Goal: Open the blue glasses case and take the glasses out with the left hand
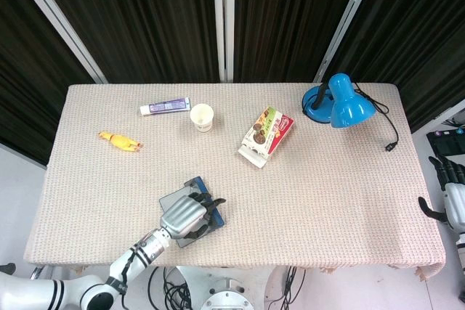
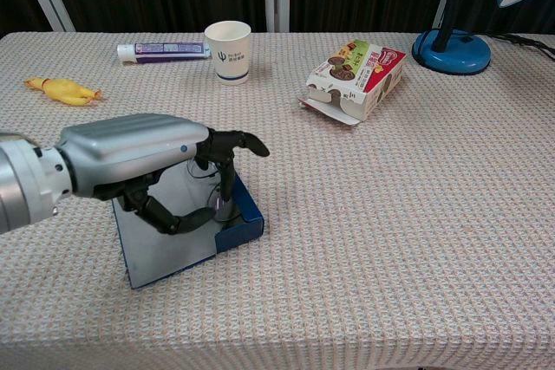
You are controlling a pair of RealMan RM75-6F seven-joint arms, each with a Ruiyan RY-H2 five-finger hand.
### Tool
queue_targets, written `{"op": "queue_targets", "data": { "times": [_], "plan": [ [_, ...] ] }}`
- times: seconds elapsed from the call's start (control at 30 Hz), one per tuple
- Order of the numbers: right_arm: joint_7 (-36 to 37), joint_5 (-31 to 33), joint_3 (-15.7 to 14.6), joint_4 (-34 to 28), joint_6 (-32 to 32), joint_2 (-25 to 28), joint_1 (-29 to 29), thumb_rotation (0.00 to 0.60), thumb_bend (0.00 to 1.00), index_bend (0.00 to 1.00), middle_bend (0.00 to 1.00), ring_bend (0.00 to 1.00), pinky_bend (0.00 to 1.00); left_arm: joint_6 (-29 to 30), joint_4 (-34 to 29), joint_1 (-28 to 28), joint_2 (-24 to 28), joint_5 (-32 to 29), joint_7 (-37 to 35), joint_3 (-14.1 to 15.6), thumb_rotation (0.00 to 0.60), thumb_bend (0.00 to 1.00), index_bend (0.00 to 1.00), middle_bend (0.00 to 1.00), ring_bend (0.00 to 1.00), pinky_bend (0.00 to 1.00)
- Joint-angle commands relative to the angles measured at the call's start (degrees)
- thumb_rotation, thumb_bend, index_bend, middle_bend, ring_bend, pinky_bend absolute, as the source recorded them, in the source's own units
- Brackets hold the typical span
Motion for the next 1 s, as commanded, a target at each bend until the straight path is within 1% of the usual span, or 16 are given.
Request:
{"op": "queue_targets", "data": {
  "times": [0.03,0.2,0.3,0.43,0.53,0.73,1.0],
  "plan": [
    [0.1,0.0,0.0,0.0,0.1,0.1,0.0,0.6,0.3,0.0,0.0,0.0,0.0,1.3,1.6,-0.9,-1.2,-0.7,1.2,-1.7,0.6,0.45,0.11,0.37,0.15,0.28],
    [0.2,0.2,0.1,0.1,0.2,0.3,-0.1,0.6,0.3,0.0,0.0,0.0,0.0,3.6,3.3,-1.7,-1.9,-1.0,1.5,-4.1,0.6,0.45,0.11,0.37,0.15,0.28],
    [0.2,0.2,0.0,0.0,0.2,0.2,-0.2,0.6,0.3,0.0,0.0,0.0,0.0,1.2,4.6,-3.1,-1.7,-3.3,-0.2,-5.5,0.6,0.46,0.11,0.36,0.15,0.28],
    [-0.1,0.1,0.1,-0.4,0.4,0.3,-0.2,0.6,0.3,0.0,0.0,0.0,0.0,-3.1,6.5,-5.3,-1.3,-8.6,-1.0,-6.4,0.6,0.48,0.11,0.35,0.15,0.27],
    [-0.4,0.3,0.2,-0.7,0.5,0.5,-0.1,0.6,0.3,0.0,0.0,0.0,0.0,-5.3,6.9,-6.5,-0.8,-12.3,-1.1,-6.5,0.6,0.49,0.11,0.36,0.15,0.26],
    [-0.9,0.7,0.3,-0.8,-0.1,0.3,0.1,0.6,0.3,0.0,0.0,0.0,0.0,-6.4,6.6,-8.0,0.5,-16.9,-0.5,-6.0,0.6,0.5,0.11,0.38,0.15,0.25],
    [-1.3,0.7,0.2,-0.9,0.0,0.1,0.2,0.6,0.3,0.0,0.0,0.0,0.0,-3.9,3.0,-9.2,4.8,-26.1,4.3,-3.9,0.6,0.5,0.13,0.42,0.17,0.25]
  ]
}}
